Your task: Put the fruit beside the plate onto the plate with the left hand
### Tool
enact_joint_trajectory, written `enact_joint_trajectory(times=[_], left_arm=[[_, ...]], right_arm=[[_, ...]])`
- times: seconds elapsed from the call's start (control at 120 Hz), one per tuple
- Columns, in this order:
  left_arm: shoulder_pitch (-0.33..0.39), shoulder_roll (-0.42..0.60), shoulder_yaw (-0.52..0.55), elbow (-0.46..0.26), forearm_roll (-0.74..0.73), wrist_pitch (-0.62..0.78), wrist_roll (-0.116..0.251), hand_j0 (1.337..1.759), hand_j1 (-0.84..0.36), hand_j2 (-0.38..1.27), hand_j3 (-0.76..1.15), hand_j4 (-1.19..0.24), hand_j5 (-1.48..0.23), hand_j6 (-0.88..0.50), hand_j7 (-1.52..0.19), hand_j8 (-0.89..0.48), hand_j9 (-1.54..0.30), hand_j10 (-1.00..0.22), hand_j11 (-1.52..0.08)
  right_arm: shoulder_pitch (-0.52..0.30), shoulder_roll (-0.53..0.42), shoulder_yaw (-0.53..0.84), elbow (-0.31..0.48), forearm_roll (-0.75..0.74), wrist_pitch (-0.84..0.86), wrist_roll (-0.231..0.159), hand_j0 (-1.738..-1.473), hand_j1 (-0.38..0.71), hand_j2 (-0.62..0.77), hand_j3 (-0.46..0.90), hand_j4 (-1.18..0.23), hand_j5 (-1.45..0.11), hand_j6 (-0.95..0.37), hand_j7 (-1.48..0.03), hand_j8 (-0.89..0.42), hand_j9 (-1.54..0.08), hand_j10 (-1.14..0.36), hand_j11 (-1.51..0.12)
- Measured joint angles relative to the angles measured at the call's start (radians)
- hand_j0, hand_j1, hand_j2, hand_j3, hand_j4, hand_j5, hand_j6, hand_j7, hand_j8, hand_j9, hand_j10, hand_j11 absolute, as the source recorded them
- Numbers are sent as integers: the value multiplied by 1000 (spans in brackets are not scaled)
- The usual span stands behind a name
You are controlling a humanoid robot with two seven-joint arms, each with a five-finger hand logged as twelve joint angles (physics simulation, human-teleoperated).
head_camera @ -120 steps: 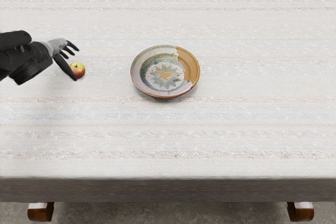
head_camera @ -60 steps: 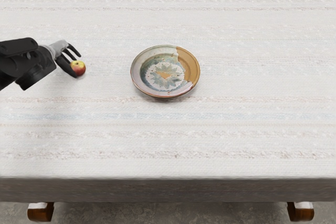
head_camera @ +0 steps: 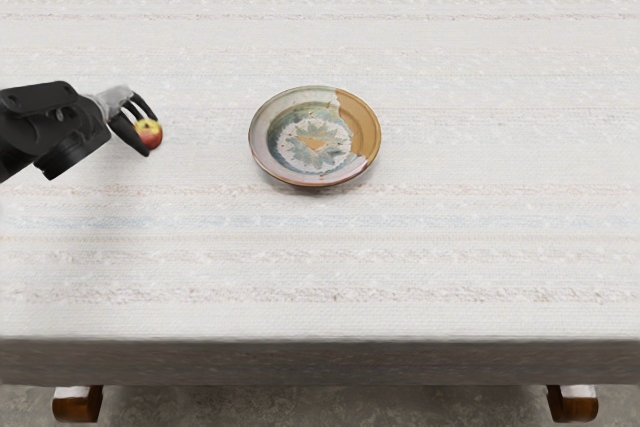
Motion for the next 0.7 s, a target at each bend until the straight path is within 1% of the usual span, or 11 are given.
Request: enact_joint_trajectory(times=[0.108, 0.117, 0.208, 0.325, 0.375, 0.592, 0.65, 0.7], left_arm=[[0, 2, -1, -1, -3, -1, 0, 1656, -285, 361, 0, -640, -824, -479, -848, -570, -852, -633, -855], [0, 2, 0, -1, -3, -1, 0, 1656, -284, 385, 0, -641, -827, -488, -852, -587, -856, -638, -858], [-2, 4, -2, -2, -4, -1, 0, 1656, -289, 483, 0, -668, -870, -516, -891, -608, -898, -667, -901], [-12, 9, -2, -7, -5, -5, 0, 1656, -289, 489, 0, -651, -897, -500, -904, -601, -912, -680, -915], [-26, 11, -3, -9, -5, -8, 0, 1656, -279, 461, 0, -657, -901, -512, -907, -602, -914, -681, -916], [-94, -2, -13, -16, -8, -17, 1, 1657, -291, 522, 0, -652, -883, -512, -889, -620, -883, -664, -884], [-123, -7, -18, -25, -8, -17, 1, 1657, -288, 455, 0, -656, -875, -521, -886, -615, -879, -661, -881], [-138, -28, -23, -31, -9, -18, 1, 1657, -301, 487, 0, -648, -873, -502, -886, -611, -877, -659, -879]], right_arm=[[0, 0, 0, 0, 0, 0, 0, -1658, -349, 0, 0, 0, 0, 0, 0, 0, 0, 0, 0], [0, 0, 0, 0, 0, 0, 0, -1658, -349, 0, 0, 0, 0, 0, 0, 0, 0, 0, 0], [0, 0, 0, 0, 0, 0, 0, -1658, -349, 0, 0, 0, 0, 0, 0, 0, 0, 0, 0], [0, 0, 0, 0, 0, 0, 0, -1658, -349, 0, 0, 0, 0, 0, 0, 0, 0, 0, 0], [0, 0, 0, 0, 0, 0, 0, -1658, -349, 0, 0, 0, 0, 0, 0, 0, 0, 0, 0], [0, 0, 0, 0, 0, 0, 0, -1658, -349, 0, 0, 0, 0, 0, 0, 0, 0, 0, 0], [0, 0, 0, 0, 0, 0, 0, -1658, -349, 0, 0, 0, 0, 0, 0, 0, 0, 0, 0], [0, 0, 0, 0, 0, 0, 0, -1658, -349, 0, 0, 0, 0, 0, 0, 0, 0, 0, 0]])
